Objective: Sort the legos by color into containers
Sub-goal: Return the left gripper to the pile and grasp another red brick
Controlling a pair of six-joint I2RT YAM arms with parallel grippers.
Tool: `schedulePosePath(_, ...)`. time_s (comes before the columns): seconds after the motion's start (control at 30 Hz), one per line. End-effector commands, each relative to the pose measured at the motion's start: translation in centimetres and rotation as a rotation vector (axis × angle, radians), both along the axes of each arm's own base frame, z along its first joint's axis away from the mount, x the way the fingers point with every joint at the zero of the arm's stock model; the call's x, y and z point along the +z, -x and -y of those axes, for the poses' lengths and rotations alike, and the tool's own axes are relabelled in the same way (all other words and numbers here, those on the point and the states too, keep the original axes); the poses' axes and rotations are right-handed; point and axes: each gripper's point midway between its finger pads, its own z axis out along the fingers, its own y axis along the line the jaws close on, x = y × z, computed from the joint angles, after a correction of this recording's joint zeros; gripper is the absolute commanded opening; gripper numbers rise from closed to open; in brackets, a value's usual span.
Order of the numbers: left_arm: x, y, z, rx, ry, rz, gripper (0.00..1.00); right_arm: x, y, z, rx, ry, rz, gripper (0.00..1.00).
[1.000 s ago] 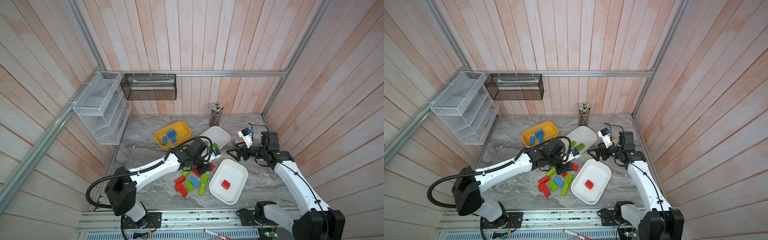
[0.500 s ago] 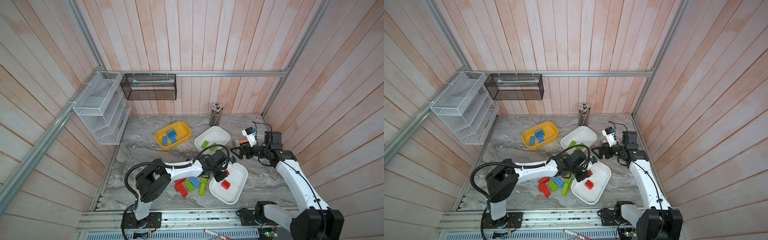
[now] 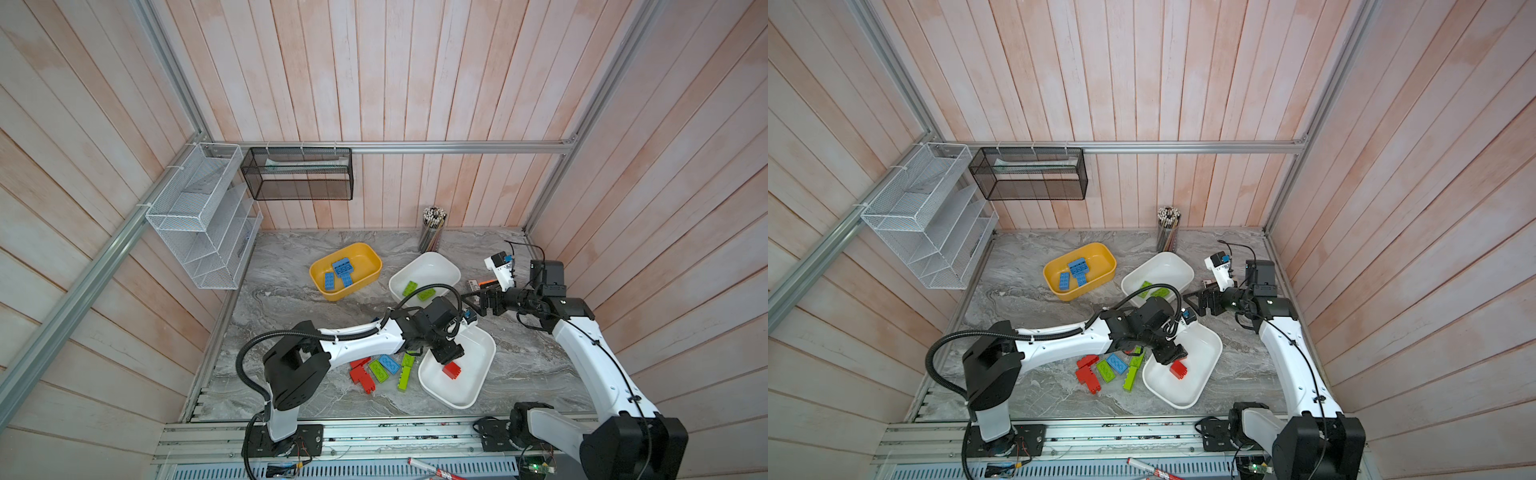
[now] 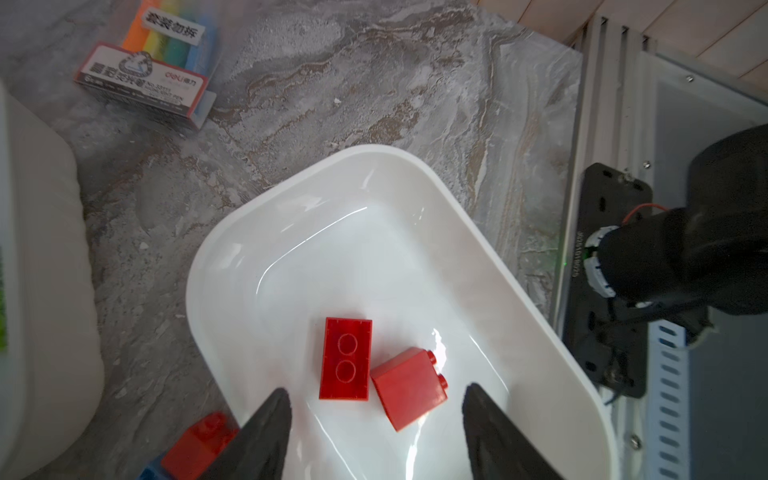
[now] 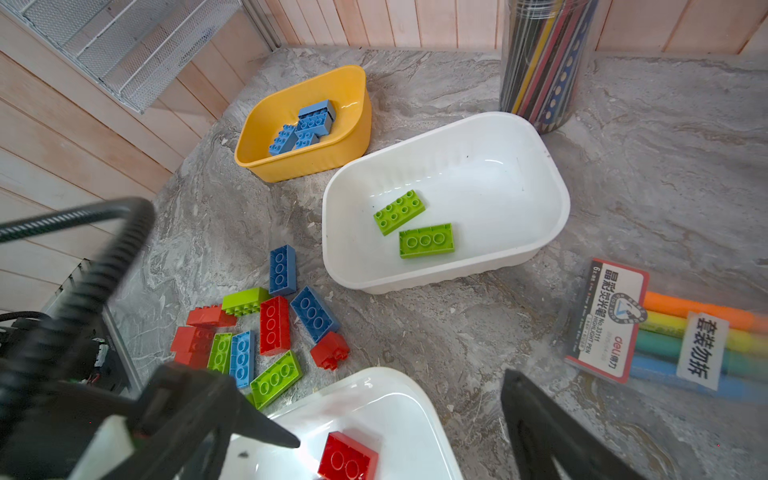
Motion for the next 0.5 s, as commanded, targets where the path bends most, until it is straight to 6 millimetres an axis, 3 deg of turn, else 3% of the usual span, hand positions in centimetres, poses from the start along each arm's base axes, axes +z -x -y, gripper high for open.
schedulePosePath(0.0, 1.2, 1.4, -4.4, 0.015, -0.07, -0.033, 0.72, 1.2, 0.1, -0.4, 0.031, -0.03, 0.02, 0.98)
schedulePosePath(0.17, 0.0, 0.9, -12.3, 0.197, -0.208, -0.084, 0.73, 1.6, 0.6, -1.2, 0.063, -0.063, 0.028, 0.98)
schedulePosePath(0.27, -0.3, 0.8, -15.7, 0.327, -0.235, -0.115, 0.73, 1.7, 0.9, -1.6, 0.075, -0.067, 0.031, 0.98)
schedulePosePath(0.33, -1.5, 0.0, -18.1, 0.441, -0.253, -0.158, 0.73, 1.5, 1.1, -1.8, 0.083, -0.066, 0.027, 0.98)
schedulePosePath(0.47, -5.0, -0.2, -20.4, 0.571, -0.271, -0.214, 0.71, 1.2, 1.3, -2.1, 0.096, -0.067, 0.022, 0.98)
